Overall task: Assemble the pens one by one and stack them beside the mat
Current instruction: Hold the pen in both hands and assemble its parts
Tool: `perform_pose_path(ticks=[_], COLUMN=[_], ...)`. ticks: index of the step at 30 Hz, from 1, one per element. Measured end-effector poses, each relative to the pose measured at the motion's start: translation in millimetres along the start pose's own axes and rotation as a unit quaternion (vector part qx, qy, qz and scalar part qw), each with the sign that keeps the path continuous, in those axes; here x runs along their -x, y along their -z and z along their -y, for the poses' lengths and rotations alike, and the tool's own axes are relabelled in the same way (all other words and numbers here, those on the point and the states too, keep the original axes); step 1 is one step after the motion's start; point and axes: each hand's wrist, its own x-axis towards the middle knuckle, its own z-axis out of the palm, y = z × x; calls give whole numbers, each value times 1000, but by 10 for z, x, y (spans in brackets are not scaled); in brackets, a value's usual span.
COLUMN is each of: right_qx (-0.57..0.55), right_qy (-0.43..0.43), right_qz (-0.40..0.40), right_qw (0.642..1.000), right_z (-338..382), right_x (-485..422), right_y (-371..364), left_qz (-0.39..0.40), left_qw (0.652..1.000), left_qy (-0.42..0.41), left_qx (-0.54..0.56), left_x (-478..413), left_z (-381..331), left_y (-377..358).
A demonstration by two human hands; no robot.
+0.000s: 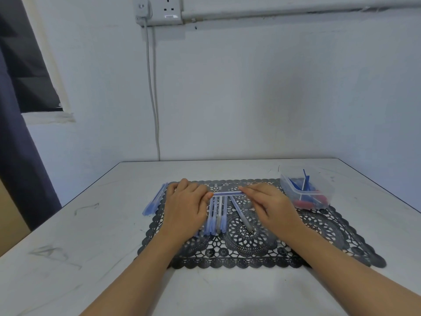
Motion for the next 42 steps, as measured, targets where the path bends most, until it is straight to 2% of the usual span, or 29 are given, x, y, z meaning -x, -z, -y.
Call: perform_pose_path(ticks=[9,18,42], right_qx=[-14,-11,26], right_qy=[-14,-59,-44], right_qz=[-41,-7,50], right_qw=[999,998,997], right_z=[-21,-40,-18], right_x=[-10,-17,-25], right_y=[3,-33,-7], left_qz=[12,5,11], left_qw=[999,999,998], left_qy=[-21,-7,-9], left_qx=[39,54,57], left_x=[0,5,14], left_z=[-13,6,37], left_y=[-3,-7,-23])
